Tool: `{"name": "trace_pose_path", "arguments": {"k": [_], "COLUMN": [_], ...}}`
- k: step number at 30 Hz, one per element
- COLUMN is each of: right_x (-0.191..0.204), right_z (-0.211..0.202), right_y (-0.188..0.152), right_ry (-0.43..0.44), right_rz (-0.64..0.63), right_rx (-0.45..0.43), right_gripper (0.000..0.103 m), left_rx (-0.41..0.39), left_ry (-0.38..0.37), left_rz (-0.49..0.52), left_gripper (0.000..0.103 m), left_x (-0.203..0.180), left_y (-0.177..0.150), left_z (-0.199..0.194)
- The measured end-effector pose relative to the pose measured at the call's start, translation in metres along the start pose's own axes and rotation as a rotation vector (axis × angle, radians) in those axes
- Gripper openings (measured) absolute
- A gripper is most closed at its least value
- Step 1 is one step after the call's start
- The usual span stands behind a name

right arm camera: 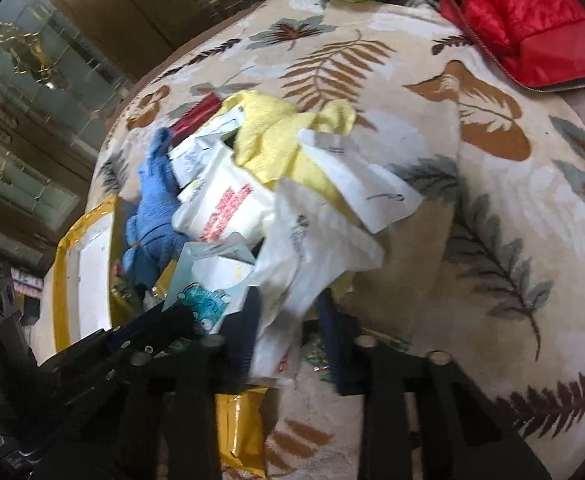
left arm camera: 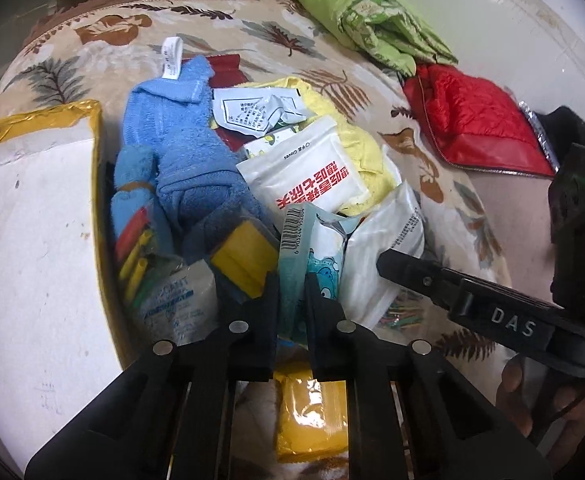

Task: Organize soft objects
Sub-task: 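Grasp the white printed packet with the right gripper while the left gripper grasps the teal cartoon packet, then carry both packets into the white tray and open both grippers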

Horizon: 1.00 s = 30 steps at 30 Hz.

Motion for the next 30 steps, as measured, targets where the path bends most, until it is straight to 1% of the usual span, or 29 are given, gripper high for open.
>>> {"name": "trace_pose_path", "arguments": {"k": [1,3,6,7,8,9,10,13,15,16,17,19,21,23,25,30], "right_x": [0.000,-0.002,-0.011,-0.013,-0.015,-0.016,-0.015,-0.003,0.004,0.005,0.006,0.005,0.004,0.003,0.005,0.019], "right_z": [-0.002,-0.005,-0.012,-0.012,-0.012,-0.011,-0.012,-0.004,0.007,0.010,0.016,0.021,0.018,0.008,-0.008,-0.039], "right_y": [-0.001,-0.002,-0.003,-0.005,-0.006,-0.006,-0.006,-0.005,-0.005,-0.006,-0.006,-0.006,-0.007,-0.007,-0.005,-0.005], "right_ry": [-0.001,0.031,0.073,0.091,0.101,0.102,0.098,0.096,0.098,0.097,0.083,0.073,0.065,0.074,0.069,0.113], "right_rz": [-0.005,0.016,0.090,0.112,0.129,0.140,0.139,0.109,0.107,0.109,0.111,0.125,0.120,0.113,0.088,0.051], "right_rx": [-0.002,-0.001,-0.023,-0.015,-0.007,-0.012,-0.025,-0.004,0.024,0.027,0.042,0.051,0.041,0.013,-0.027,-0.080], "right_gripper": [0.015,0.014,0.017,0.030,0.061,0.075,0.082,0.082,0.076,0.061,0.043,0.027,0.022,0.014,0.012,0.011], "left_rx": [-0.005,-0.013,-0.024,-0.030,-0.034,-0.034,-0.034,-0.039,-0.046,-0.052,-0.057,-0.062,-0.068,-0.085,-0.096,-0.142], "left_ry": [-0.016,-0.028,-0.044,-0.045,-0.046,-0.047,-0.051,-0.055,-0.057,-0.059,-0.062,-0.061,-0.080,-0.099,-0.121,-0.139], "left_rz": [-0.020,-0.049,-0.080,-0.083,-0.085,-0.089,-0.094,-0.098,-0.104,-0.110,-0.117,-0.126,-0.143,-0.164,-0.183,-0.216], "left_gripper": [0.011,0.011,0.011,0.011,0.011,0.011,0.011,0.011,0.011,0.011,0.011,0.011,0.011,0.011,0.011,0.011], "left_x": [0.002,0.007,0.013,0.015,0.016,0.016,0.017,0.019,0.020,0.022,0.023,0.025,0.026,0.028,0.029,0.031], "left_y": [-0.001,-0.004,-0.008,-0.010,-0.011,-0.012,-0.013,-0.013,-0.013,-0.013,-0.014,-0.015,-0.015,-0.016,-0.017,-0.024], "left_z": [-0.002,-0.006,-0.011,-0.013,-0.015,-0.015,-0.016,-0.019,-0.021,-0.023,-0.024,-0.027,-0.030,-0.036,-0.041,-0.068]}}
Point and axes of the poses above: each gripper's, at about its wrist camera, not at the fingertips, and z roughly the way its jaws point, x to its left, y to its top, the point moved 6 cm from there along z, roughly the way its jaws point, and after that the axes turned 6 degrees about -y, right-handed, at the moved point
